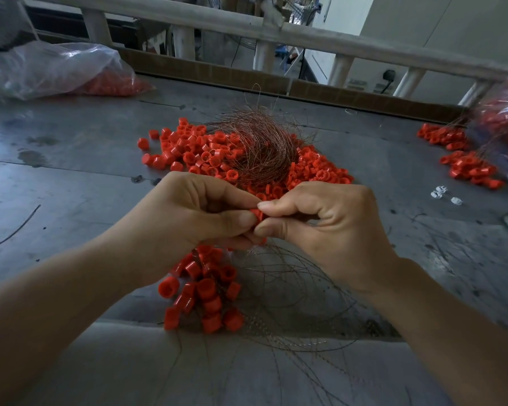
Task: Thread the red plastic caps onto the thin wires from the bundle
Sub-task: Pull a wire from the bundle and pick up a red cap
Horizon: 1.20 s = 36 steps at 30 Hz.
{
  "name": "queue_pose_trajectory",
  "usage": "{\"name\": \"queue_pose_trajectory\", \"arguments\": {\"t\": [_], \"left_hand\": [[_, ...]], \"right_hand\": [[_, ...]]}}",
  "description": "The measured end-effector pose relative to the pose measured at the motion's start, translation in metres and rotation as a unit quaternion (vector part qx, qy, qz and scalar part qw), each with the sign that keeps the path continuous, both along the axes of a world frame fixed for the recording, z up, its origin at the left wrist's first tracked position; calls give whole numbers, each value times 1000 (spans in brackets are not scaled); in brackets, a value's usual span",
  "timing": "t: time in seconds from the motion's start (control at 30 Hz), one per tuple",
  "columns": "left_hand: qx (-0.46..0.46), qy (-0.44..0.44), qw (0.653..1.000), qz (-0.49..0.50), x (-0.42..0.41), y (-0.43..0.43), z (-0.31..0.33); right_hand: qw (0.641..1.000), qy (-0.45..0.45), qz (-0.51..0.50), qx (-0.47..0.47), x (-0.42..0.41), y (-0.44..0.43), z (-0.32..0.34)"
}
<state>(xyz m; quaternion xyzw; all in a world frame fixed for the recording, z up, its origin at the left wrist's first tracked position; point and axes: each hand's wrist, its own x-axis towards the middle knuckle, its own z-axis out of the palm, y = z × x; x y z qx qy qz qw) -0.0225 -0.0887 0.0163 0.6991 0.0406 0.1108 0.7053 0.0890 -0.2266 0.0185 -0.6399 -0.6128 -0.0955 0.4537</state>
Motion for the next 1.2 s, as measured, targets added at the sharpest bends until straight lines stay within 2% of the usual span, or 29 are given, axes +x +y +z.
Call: {"name": "queue_pose_trajectory", "arguments": {"t": [0.2,0.37,0.5,0.63,0.73,0.83,1.0,1.13,1.2], "left_hand": [[-9,4,1000,-8,-1,0,0],[-11,34,998,-57,-3,6,2],[-33,47,996,-71,-3,6,1],[-93,26,991,-93,-2,7,1],[-32,6,995,-97,-3,4,2],[56,-13,998,-38,-3,-3,0],[47,-57,997,-31,-6,-12,2],[38,-57,997,-33,-8,-14,4],[33,-51,997,-41,-9,-12,5]], "right_hand": [[999,40,18,-21,4,3,-3],[985,141,64,-82,2,0,2],[983,76,87,-141,3,1,1],[990,28,67,-117,3,1,2],[993,0,35,-111,4,1,2],[993,-33,22,-109,2,0,0],[995,-30,19,-94,-7,0,3],[995,-41,17,-90,-10,-1,4],[995,-17,25,-98,-8,-2,5]]}}
